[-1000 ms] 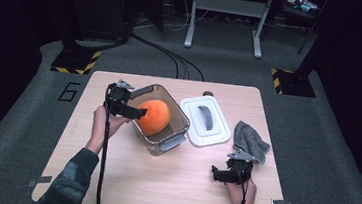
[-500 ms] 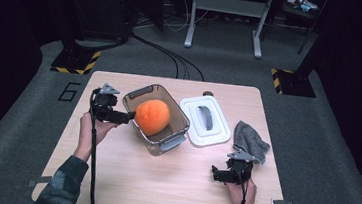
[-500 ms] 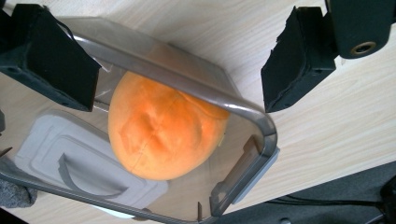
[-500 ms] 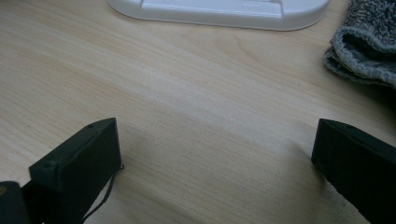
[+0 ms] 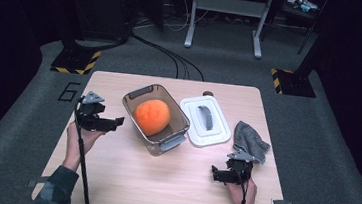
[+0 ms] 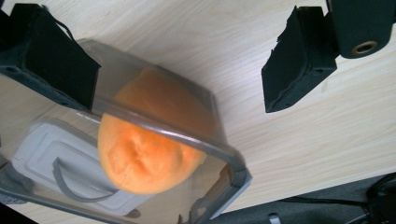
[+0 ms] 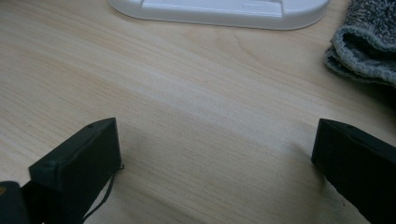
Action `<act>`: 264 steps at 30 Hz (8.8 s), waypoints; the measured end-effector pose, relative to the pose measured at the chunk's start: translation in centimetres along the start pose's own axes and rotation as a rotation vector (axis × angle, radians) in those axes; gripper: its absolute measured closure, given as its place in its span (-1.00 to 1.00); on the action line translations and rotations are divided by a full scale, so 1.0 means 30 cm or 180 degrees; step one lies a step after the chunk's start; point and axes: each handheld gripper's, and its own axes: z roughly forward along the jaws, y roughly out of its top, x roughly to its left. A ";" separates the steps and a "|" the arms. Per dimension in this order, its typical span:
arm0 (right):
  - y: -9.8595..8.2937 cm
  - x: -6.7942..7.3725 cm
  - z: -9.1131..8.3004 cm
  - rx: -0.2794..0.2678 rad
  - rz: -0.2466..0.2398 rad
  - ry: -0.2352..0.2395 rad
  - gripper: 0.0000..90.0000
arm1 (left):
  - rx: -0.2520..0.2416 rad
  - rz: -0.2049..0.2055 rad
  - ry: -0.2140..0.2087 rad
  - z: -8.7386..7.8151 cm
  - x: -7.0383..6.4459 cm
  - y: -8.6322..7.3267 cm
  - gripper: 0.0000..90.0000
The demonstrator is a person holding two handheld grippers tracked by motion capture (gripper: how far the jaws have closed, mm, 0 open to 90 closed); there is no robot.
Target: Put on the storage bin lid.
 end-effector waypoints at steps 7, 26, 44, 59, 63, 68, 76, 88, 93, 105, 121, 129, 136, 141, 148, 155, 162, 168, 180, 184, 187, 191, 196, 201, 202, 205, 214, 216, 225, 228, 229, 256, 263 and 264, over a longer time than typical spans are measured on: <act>0.009 0.000 -0.001 0.0064 -0.0028 0.0024 -1.00 | 0.0031 -0.0118 0.0092 -0.009 0.047 -0.099 -0.77; 0.132 0.049 -0.062 -0.0134 -0.0217 0.0204 -0.97 | 0.0422 -0.0328 0.0230 0.133 0.099 -0.384 -0.77; 0.316 0.019 0.053 0.0011 -0.0180 0.0222 -0.93 | 0.0287 -0.0140 0.0416 0.171 0.081 -0.459 -0.77; 0.454 0.002 0.145 0.0076 -0.0138 0.0199 -0.89 | 0.0297 -0.0123 0.0408 0.170 0.079 -0.459 -0.77; 0.481 -0.012 0.173 0.0121 -0.0115 0.0203 -0.89 | 0.0320 -0.0072 0.0371 0.168 0.078 -0.457 -0.77; 0.499 -0.023 0.211 0.0176 -0.0085 0.0191 -0.86 | 0.0313 -0.0068 0.0367 0.168 0.078 -0.457 -0.77; 0.521 -0.050 0.282 0.0212 -0.0003 0.0179 -0.57 | 0.0314 -0.0066 0.0367 0.168 0.078 -0.458 -0.76; 0.609 -0.059 0.346 0.0330 0.0152 0.0109 -0.17 | 0.0314 -0.0071 0.0352 0.168 0.077 -0.458 -0.76; 0.603 -0.061 0.390 0.0492 0.0223 0.0093 0.08 | 0.0314 -0.0070 0.0350 0.168 0.077 -0.458 -0.76; 0.589 -0.081 0.396 0.0356 0.0517 0.0135 0.46 | 0.0313 -0.0069 0.0349 0.168 0.076 -0.458 -0.76; 0.640 -0.065 0.326 0.0192 0.0518 0.0090 0.47 | 0.0312 -0.0069 0.0358 0.169 0.076 -0.458 -0.76; 0.648 -0.085 0.293 0.0157 0.0436 0.0031 0.47 | 0.0313 -0.0069 0.0359 0.168 0.076 -0.458 -0.76; 0.668 -0.114 0.242 0.0073 0.0453 0.0040 0.47 | 0.0313 -0.0070 0.0359 0.168 0.076 -0.458 -0.76; 0.687 -0.130 0.196 0.0009 0.0422 0.0014 0.47 | 0.0313 -0.0071 0.0359 0.168 0.075 -0.458 -0.76; 0.716 -0.144 0.143 -0.0033 0.0426 -0.0012 0.47 | 0.0313 -0.0073 0.0362 0.168 0.075 -0.458 -0.76; 0.758 -0.146 0.077 -0.0080 0.0414 -0.0016 0.47 | 0.0312 -0.0074 0.0362 0.168 0.075 -0.458 -0.76; 0.790 -0.132 0.013 -0.0187 0.0346 0.0051 0.47 | 0.0311 -0.0060 0.0371 0.168 0.075 -0.458 -0.76; 0.811 -0.104 -0.015 -0.0232 0.0330 0.0129 0.47 | 0.0317 -0.0059 0.0371 0.167 0.075 -0.458 -0.76; 0.852 -0.014 -0.038 -0.0250 0.0223 0.0381 0.47 | 0.0319 -0.0059 0.0373 0.167 0.075 -0.458 -0.76; 0.862 0.012 -0.044 -0.0239 0.0220 0.0452 0.47 | 0.0318 -0.0058 0.0372 0.167 0.075 -0.458 -0.76; 0.871 0.047 -0.037 -0.0229 0.0167 0.0531 0.47 | 0.0318 -0.0059 0.0372 0.167 0.075 -0.458 -0.76; 0.875 0.074 -0.026 -0.0219 0.0124 0.0561 0.47 | 0.0320 -0.0056 0.0372 0.167 0.075 -0.458 -0.76; 0.880 0.120 -0.005 -0.0175 0.0089 0.0625 0.47 | 0.0315 -0.0061 0.0372 0.168 0.075 -0.458 -0.76; 0.883 0.164 0.012 -0.0122 0.0106 0.0695 0.47 | 0.0313 -0.0067 0.0366 0.168 0.075 -0.458 -0.76; 0.883 0.171 0.016 -0.0117 0.0091 0.0708 0.47 | 0.0311 -0.0066 0.0366 0.168 0.075 -0.458 -0.76; 0.884 0.185 0.021 -0.0103 0.0081 0.0723 0.47 | 0.0313 -0.0066 0.0366 0.168 0.075 -0.458 -0.76; 0.885 0.243 0.042 -0.0051 0.0025 0.0811 0.47 | 0.0313 -0.0064 0.0371 0.168 0.075 -0.458 -0.76; 0.886 0.254 0.045 -0.0056 0.0013 0.0823 0.47 | 0.0315 -0.0074 0.0363 0.168 0.075 -0.458 -0.76; 0.886 0.312 0.070 -0.0005 -0.0034 0.0899 0.47 | 0.0305 -0.0087 0.0364 0.169 0.074 -0.458 -0.76; 0.885 0.325 0.077 0.0010 -0.0024 0.0912 0.47 | 0.0306 -0.0084 0.0364 0.169 0.074 -0.458 -0.76; 0.883 0.338 0.082 0.0024 -0.0044 0.0914 0.47 | 0.0311 -0.0074 0.0364 0.168 0.075 -0.458 -0.76; 0.861 0.466 0.126 0.0114 -0.0144 0.0938 0.47 | 0.0313 -0.0068 0.0367 0.168 0.075 -0.458 -0.76; 0.851 0.502 0.134 0.0140 -0.0179 0.0937 0.46 | 0.0316 -0.0068 0.0371 0.168 0.075 -0.458 -0.76; 0.848 0.506 0.137 0.0139 -0.0180 0.0929 0.46 | 0.0317 -0.0068 0.0372 0.168 0.075 -0.458 -0.76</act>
